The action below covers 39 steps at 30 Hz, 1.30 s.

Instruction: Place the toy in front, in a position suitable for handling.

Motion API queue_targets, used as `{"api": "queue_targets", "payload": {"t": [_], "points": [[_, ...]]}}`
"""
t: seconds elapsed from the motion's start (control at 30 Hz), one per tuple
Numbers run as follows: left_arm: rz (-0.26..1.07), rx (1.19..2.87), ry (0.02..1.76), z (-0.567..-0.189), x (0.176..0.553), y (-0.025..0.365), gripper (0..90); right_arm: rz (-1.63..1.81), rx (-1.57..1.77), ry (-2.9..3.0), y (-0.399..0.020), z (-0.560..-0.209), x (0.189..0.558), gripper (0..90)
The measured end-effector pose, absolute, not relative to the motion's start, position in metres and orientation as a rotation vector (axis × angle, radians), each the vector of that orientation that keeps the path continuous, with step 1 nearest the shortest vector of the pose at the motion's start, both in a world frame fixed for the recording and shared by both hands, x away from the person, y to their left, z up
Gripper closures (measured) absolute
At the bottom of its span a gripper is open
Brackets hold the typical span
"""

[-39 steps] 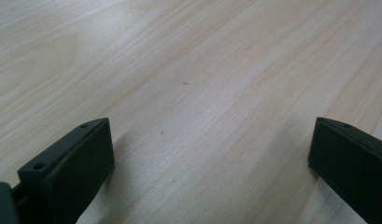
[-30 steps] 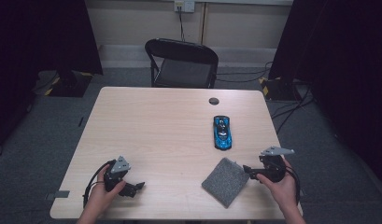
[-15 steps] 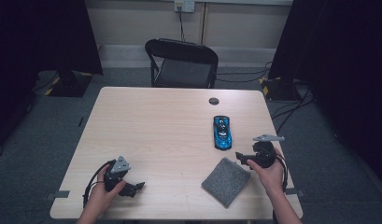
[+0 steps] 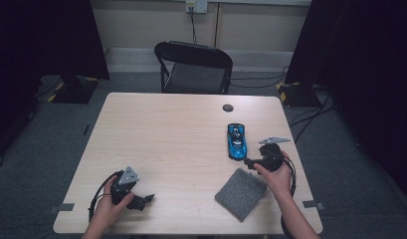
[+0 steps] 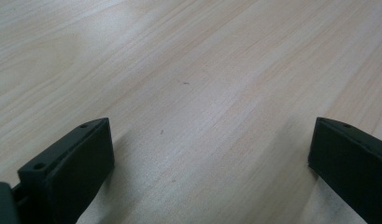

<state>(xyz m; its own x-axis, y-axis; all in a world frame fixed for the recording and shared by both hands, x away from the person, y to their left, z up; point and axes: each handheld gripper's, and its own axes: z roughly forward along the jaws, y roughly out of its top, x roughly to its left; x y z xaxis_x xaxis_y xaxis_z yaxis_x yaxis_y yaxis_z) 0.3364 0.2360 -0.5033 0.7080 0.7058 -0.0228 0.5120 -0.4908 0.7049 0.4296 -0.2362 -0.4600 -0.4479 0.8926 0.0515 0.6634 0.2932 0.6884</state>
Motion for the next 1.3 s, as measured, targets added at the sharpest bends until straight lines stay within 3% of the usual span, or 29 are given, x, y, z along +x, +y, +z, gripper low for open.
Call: {"api": "queue_targets", "payload": {"t": [1.3], "points": [[0.347,2.206,0.907,-0.503,0.338,0.236,0.0,0.873,1.538,2.148,-0.182,-0.477,0.487,14.6]]}}
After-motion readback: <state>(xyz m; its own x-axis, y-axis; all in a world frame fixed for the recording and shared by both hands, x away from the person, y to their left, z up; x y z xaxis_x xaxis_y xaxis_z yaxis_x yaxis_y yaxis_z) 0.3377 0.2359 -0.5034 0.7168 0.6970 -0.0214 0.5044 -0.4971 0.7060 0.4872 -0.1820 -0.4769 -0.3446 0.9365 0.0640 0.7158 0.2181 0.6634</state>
